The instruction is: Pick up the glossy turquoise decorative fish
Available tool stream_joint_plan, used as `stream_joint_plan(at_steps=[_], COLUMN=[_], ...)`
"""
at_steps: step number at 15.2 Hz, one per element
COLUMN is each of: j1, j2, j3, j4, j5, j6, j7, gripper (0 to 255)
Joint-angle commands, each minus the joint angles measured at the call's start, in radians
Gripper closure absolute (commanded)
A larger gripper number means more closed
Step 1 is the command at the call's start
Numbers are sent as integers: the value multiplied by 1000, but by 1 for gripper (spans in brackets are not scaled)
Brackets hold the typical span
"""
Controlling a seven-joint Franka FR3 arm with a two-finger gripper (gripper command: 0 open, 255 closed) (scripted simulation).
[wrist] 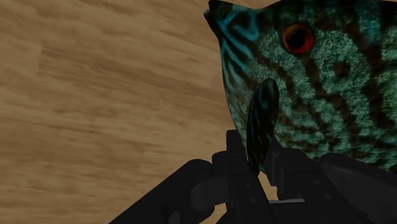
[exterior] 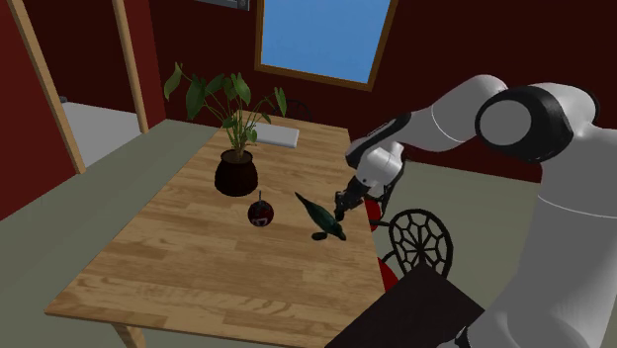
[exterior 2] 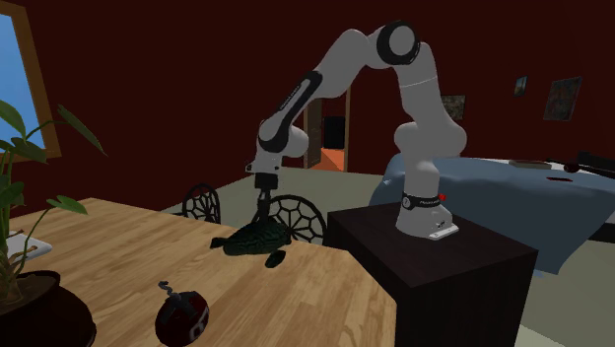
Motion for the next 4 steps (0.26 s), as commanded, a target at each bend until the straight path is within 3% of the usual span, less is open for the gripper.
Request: stream_joint_plan(at_steps=[1,4], j1=[7,11], j2=[-24,-38], j3=[-10,-15], j4=[-4,-6], j5=[-24,-38], j6=[-14,-22], j7=[23,37], gripper=[255,255])
